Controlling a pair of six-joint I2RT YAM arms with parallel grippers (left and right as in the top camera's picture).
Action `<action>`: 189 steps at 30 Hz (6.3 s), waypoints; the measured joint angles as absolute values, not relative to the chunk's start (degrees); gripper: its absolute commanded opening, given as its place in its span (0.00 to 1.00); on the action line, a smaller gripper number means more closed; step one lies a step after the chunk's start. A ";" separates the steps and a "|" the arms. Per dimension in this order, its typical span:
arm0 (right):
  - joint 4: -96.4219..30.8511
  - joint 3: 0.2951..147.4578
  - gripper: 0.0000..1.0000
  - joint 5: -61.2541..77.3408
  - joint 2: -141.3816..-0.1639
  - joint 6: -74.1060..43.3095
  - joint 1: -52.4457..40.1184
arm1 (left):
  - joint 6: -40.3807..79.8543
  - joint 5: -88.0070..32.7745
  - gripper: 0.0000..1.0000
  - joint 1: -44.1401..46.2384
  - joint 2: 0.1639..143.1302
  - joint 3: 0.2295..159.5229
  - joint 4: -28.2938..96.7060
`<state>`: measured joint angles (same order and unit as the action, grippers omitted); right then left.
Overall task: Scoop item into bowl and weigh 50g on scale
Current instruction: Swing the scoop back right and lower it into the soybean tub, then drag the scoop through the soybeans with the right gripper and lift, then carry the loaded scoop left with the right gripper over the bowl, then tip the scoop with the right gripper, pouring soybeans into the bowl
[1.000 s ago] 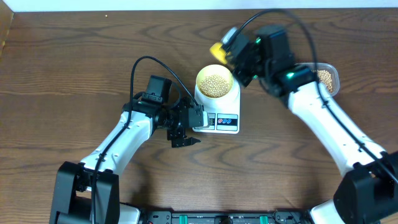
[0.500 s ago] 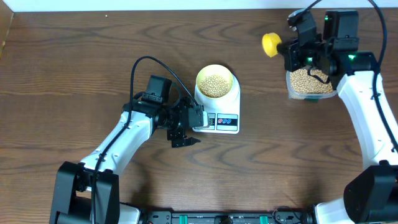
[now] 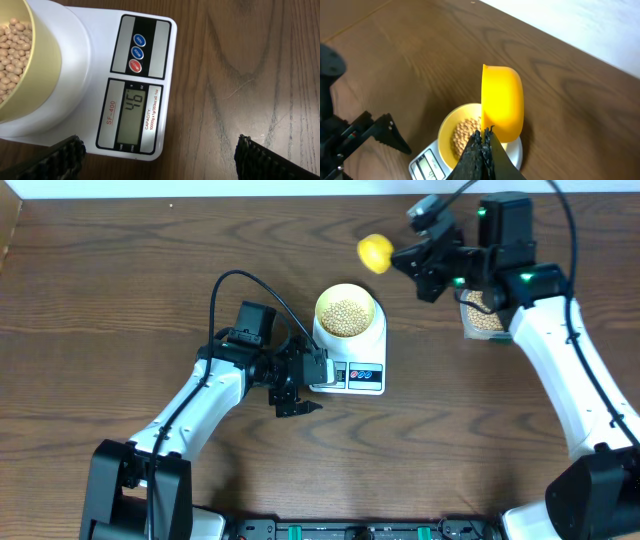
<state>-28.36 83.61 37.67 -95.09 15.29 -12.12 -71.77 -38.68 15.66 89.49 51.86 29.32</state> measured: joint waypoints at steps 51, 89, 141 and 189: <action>-44.51 83.70 0.01 -10.00 -96.64 23.03 -1.43 | -71.77 -38.70 0.98 15.66 89.49 51.86 29.32; -36.01 70.85 0.01 3.29 -96.71 5.34 3.53 | -71.77 -38.70 0.98 15.66 89.49 51.86 29.30; -26.96 71.20 0.01 62.57 -96.71 -0.93 19.16 | -71.77 -38.70 0.98 15.66 89.49 51.86 29.30; -12.21 71.24 0.01 44.45 -96.71 14.74 -14.11 | -71.77 -38.70 0.98 15.66 89.49 51.86 29.30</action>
<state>-12.21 71.24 44.45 -96.71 14.74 -14.11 -71.77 -38.70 15.66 89.49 51.86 29.30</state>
